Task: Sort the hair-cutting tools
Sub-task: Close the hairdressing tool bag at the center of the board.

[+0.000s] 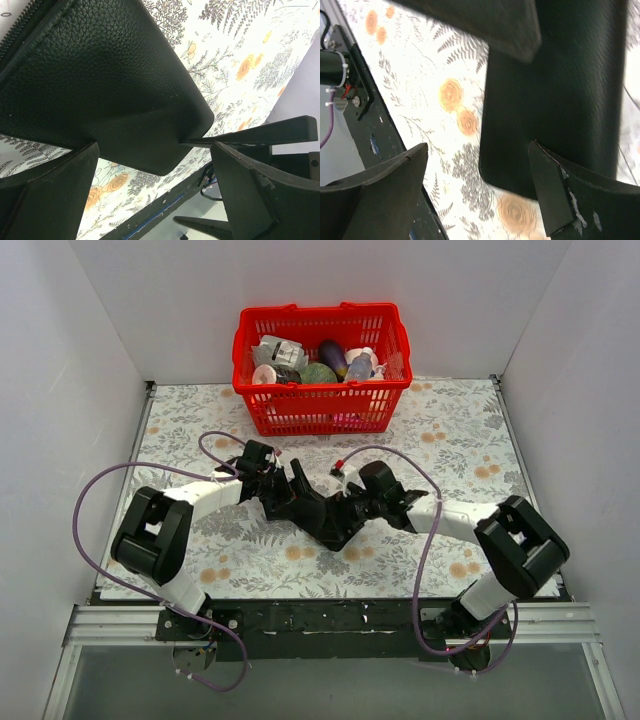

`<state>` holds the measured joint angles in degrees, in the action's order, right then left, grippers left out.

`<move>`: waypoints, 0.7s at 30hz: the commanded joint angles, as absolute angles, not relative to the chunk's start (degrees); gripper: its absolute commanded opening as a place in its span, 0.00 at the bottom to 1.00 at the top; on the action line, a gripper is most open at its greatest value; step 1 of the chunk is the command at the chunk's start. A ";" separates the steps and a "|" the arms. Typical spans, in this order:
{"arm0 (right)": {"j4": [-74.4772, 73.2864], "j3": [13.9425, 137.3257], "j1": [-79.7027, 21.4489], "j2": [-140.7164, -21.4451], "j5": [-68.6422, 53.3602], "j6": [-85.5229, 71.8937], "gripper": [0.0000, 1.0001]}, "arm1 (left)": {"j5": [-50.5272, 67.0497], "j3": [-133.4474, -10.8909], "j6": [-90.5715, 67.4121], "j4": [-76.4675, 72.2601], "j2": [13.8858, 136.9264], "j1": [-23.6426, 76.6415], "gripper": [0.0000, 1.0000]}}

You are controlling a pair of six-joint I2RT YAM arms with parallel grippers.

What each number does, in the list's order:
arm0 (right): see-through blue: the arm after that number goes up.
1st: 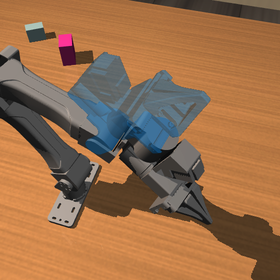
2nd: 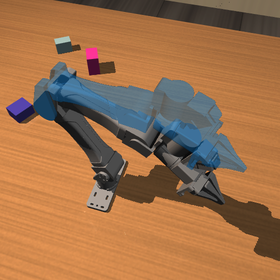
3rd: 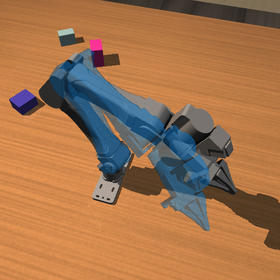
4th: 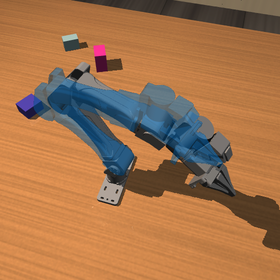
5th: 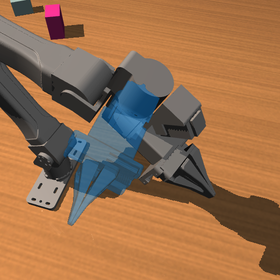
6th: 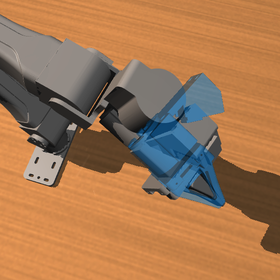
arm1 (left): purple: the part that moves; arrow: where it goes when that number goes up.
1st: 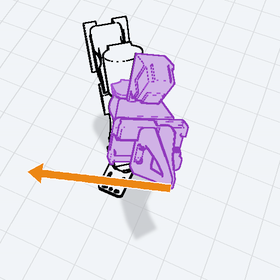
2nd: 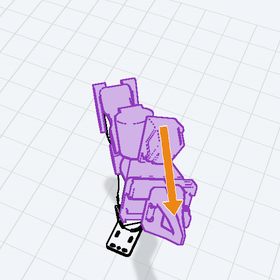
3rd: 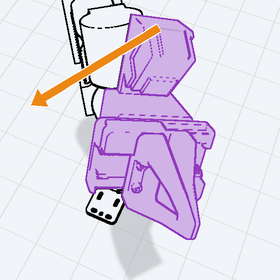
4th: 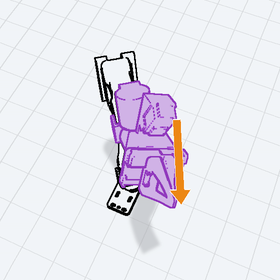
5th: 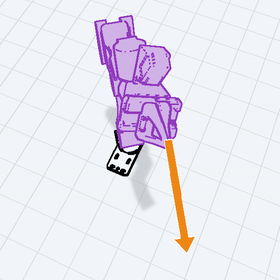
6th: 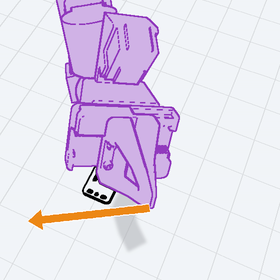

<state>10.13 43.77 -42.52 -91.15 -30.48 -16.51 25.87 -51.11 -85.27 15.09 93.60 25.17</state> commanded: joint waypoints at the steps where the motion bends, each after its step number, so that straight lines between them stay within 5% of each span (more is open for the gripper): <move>1: 2.37 38.15 -42.89 -84.04 -20.31 -25.45 0.89 | 21.88 -48.69 -82.71 11.69 98.88 26.19 0.98; 9: 4.74 35.41 -49.66 -74.01 -14.25 -36.91 0.90 | 23.03 -48.43 -82.88 10.73 98.88 26.28 0.98; 21: 12.30 42.09 -55.63 -82.44 -6.95 -51.68 0.88 | 24.87 -48.25 -83.06 10.63 97.74 26.28 0.98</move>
<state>6.37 38.24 -52.97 -80.55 -10.74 -46.61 27.40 -51.00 -84.99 14.59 93.97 24.69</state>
